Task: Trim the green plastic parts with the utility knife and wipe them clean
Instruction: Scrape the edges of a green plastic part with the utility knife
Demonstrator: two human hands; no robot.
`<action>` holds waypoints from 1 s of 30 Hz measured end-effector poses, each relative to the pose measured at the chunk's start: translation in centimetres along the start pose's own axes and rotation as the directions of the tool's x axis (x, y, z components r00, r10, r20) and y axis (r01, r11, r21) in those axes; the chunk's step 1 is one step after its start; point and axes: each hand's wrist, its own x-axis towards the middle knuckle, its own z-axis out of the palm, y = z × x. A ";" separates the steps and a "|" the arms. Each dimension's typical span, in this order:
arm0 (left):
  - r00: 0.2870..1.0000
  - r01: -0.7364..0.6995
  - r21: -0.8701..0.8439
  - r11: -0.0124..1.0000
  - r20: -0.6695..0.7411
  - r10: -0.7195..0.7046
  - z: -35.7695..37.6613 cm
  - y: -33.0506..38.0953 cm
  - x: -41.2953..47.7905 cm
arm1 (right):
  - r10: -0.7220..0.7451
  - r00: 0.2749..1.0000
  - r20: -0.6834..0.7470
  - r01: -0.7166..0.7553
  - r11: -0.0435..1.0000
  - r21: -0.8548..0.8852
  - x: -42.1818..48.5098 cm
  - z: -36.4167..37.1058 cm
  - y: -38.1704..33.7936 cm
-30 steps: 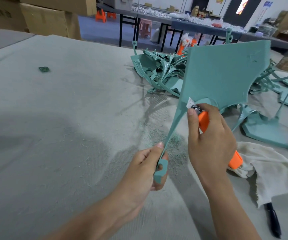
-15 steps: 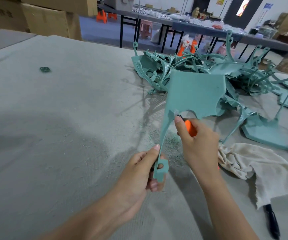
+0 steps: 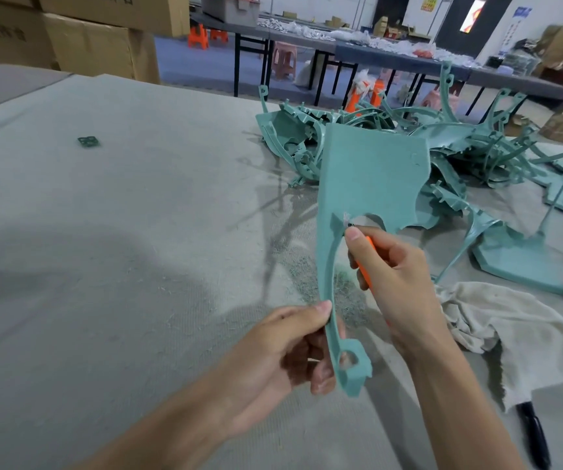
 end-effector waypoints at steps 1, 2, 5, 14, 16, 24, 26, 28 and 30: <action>1.000 -0.001 0.021 1.000 0.020 0.000 -0.1 0.1 -0.1 | -0.010 1.000 0.005 0.010 1.000 0.006 -0.1 -0.1 -0.2; 0.999 -0.001 0.051 0.999 0.039 -0.001 -0.2 0.2 -0.1 | -0.020 1.000 0.011 0.020 1.000 0.012 -0.2 -0.1 -0.4; 0.996 -0.025 0.161 0.987 0.092 0.010 -0.3 0.3 0.0 | -0.047 0.998 0.040 0.046 0.999 0.025 -0.7 -0.1 -0.7; 0.916 -0.122 0.179 0.976 -0.359 0.180 -2.4 1.5 1.5 | 0.089 0.965 0.249 -0.046 0.984 -0.172 -1.3 1.2 -0.2; 0.892 -0.117 0.179 0.977 -0.415 0.182 -2.9 1.3 1.6 | 0.107 0.966 0.236 -0.059 0.978 -0.202 -1.3 1.5 -0.1; 0.873 -0.192 0.157 0.969 -0.424 0.242 -2.6 0.9 1.5 | -0.120 0.990 0.073 0.139 0.910 -0.390 -1.9 1.3 0.3; 0.875 -0.218 0.167 0.962 -0.404 0.268 -2.4 0.9 1.4 | -0.180 0.974 0.139 0.223 0.876 -0.427 -2.0 1.7 0.5; 0.880 -0.238 0.182 0.954 -0.376 0.291 -2.3 0.9 1.3 | -0.191 0.964 0.186 0.259 0.836 -0.483 -2.2 2.0 0.6; 0.891 -0.254 0.186 0.949 -0.337 0.304 -2.1 1.0 1.3 | -0.180 0.964 0.194 0.256 0.822 -0.508 -2.2 2.1 0.6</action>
